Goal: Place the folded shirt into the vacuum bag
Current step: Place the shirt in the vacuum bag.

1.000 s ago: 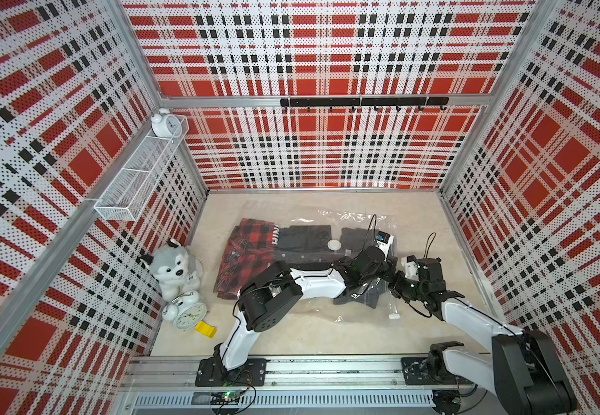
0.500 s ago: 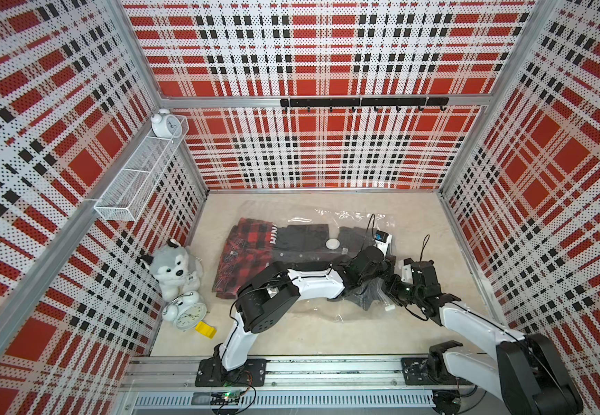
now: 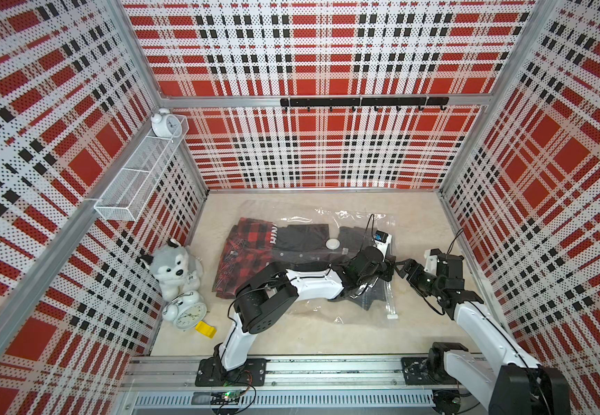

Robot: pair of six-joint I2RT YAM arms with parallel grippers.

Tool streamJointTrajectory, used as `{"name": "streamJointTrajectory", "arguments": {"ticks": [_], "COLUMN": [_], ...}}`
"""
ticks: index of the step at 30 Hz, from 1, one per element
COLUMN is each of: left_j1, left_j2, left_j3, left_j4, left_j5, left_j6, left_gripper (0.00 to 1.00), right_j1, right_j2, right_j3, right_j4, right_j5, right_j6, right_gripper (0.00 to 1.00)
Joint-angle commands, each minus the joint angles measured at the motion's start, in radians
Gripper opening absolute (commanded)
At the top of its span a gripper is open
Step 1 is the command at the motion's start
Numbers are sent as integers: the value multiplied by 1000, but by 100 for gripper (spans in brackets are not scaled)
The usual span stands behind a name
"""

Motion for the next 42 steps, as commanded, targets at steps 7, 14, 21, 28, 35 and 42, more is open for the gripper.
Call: {"name": "streamJointTrajectory", "arguments": {"ticks": [7, 14, 21, 28, 35, 42], "left_j1": [-6, -3, -2, -6, -3, 7], "left_j2": [-38, -29, -18, -12, -7, 5], "left_j3": [-9, 8, 24, 37, 32, 31], "left_j4": [23, 23, 19, 20, 19, 23], "left_j5": [30, 41, 57, 62, 48, 42], "left_j6": [20, 19, 20, 20, 19, 19], "left_gripper": [0, 0, 0, 0, 0, 0], "right_j1": [-10, 16, 108, 196, 197, 120], "right_j2": [357, 552, 679, 797, 753, 551], "right_j3": [139, 185, 217, 266, 232, 142], "right_j4": [224, 350, 488, 642, 624, 465], "right_j5": [-56, -106, -131, -130, -90, -88], "right_j6": [-23, 24, 112, 233, 227, 132], "right_gripper": [48, 28, 15, 13, 25, 51]}}
